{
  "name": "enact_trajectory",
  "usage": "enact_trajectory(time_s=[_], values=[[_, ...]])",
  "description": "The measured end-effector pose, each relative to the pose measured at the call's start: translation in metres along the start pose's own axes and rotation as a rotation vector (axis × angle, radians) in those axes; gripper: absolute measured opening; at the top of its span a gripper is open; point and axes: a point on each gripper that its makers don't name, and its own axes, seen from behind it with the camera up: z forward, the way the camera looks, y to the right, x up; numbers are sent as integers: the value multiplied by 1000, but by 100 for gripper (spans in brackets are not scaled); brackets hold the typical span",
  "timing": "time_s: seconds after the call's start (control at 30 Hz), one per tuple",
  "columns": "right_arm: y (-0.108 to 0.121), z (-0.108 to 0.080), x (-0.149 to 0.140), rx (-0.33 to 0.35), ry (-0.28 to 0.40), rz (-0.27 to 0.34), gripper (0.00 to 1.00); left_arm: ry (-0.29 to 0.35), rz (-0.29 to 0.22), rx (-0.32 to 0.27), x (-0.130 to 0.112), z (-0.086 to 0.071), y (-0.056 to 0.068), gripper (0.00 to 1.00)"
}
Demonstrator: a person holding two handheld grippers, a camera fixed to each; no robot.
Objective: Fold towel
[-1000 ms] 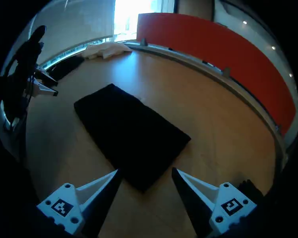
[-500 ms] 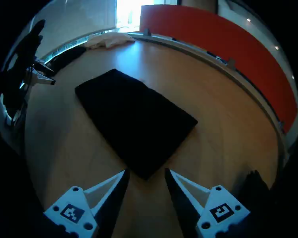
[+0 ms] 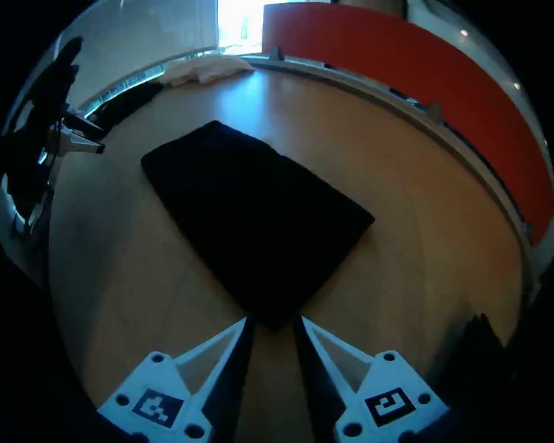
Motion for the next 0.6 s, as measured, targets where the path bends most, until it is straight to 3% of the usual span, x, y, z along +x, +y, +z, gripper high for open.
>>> enact_trajectory(time_s=[0.4,0.6], values=[[-1,3,1,0,3,-18,7,-3,4,1,-1,1,-3,95],[-1,3,5,-12,13,-26,4,-4,6,1,-1,0,-4,95]])
